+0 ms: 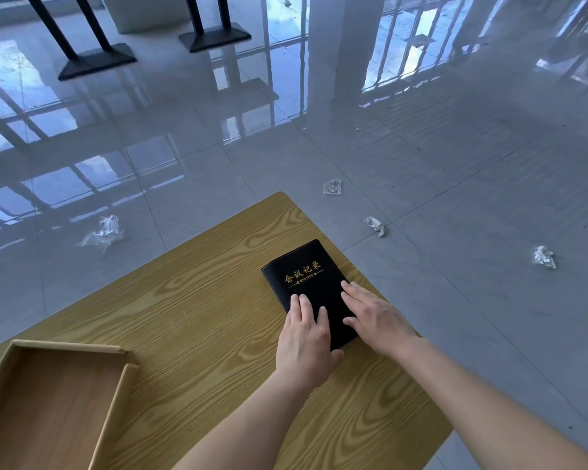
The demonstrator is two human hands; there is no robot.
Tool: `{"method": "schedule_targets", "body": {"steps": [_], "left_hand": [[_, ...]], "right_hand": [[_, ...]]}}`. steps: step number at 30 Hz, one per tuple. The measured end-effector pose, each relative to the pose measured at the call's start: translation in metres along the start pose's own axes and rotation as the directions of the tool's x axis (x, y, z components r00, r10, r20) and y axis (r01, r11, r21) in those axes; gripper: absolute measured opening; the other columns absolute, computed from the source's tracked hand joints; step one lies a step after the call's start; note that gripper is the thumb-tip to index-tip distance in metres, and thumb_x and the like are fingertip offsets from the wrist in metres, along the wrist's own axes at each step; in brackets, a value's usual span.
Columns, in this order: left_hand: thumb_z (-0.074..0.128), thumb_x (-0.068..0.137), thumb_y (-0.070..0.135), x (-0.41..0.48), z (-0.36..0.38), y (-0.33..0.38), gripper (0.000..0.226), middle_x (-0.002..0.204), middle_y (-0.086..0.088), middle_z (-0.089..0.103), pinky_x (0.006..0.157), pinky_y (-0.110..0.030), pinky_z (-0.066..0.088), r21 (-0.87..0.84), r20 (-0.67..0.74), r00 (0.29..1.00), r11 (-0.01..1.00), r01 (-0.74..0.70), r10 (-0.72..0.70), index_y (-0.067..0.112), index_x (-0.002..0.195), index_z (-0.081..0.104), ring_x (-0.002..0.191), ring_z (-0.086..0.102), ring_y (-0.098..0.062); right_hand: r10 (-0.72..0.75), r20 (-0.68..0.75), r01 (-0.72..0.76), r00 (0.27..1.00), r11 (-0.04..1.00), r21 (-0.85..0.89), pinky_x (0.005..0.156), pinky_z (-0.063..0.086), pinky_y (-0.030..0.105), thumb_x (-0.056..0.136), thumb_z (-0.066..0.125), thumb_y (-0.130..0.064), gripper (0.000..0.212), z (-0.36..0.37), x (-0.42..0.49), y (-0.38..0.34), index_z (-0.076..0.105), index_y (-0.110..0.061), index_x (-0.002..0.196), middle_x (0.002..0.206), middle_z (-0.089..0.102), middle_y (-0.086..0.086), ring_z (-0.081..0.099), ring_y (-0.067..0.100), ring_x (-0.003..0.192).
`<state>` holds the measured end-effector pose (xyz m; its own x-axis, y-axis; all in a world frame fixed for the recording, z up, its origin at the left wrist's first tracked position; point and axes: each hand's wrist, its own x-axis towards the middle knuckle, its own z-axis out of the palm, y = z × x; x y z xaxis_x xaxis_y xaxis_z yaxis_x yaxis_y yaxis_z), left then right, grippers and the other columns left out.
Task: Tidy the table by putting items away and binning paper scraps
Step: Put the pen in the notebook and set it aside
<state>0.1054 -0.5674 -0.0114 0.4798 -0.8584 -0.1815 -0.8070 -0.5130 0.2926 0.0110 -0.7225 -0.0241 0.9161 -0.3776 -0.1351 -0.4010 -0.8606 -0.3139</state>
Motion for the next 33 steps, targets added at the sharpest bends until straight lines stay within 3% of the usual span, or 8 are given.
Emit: {"method": "schedule_targets", "body": {"steps": [15,23,33], "left_hand": [[0.061,0.085,0.053,0.011,0.005,-0.008,0.085,0.157,-0.026,0.009,0.118,-0.044,0.021,0.018,-0.021,1.000,1.000,-0.018,0.018,0.015,0.150,0.023,0.147,-0.002,-0.038],[0.053,0.087,0.060,0.009,0.001,-0.011,0.085,0.158,-0.024,0.009,0.119,-0.044,0.016,0.029,-0.004,0.999,0.999,-0.037,0.037,0.016,0.151,0.019,0.147,-0.002,-0.037],[0.052,0.091,0.049,-0.026,-0.027,-0.047,0.069,0.155,-0.016,0.023,0.118,-0.043,0.021,0.041,-0.115,0.993,0.999,0.002,0.003,0.019,0.148,0.026,0.146,0.011,-0.033]], "right_hand": [[0.040,0.060,-0.042,0.997,0.999,0.025,0.118,0.020,0.027,0.098,0.053,-0.027,0.058,-0.004,0.018,0.009,0.031,-0.014,0.150,0.162,0.014,-0.005,0.011,0.008,0.148],[0.088,0.101,-0.092,0.991,0.995,0.040,0.118,0.026,0.035,0.097,0.054,-0.029,0.059,-0.010,0.016,0.005,0.031,-0.017,0.150,0.162,0.014,-0.010,0.011,0.008,0.148],[0.082,-0.044,-0.078,0.996,0.993,0.089,0.111,0.035,0.037,0.096,0.055,-0.033,0.052,-0.037,0.005,-0.027,0.041,-0.024,0.145,0.156,0.033,-0.008,0.029,0.014,0.143]]}}
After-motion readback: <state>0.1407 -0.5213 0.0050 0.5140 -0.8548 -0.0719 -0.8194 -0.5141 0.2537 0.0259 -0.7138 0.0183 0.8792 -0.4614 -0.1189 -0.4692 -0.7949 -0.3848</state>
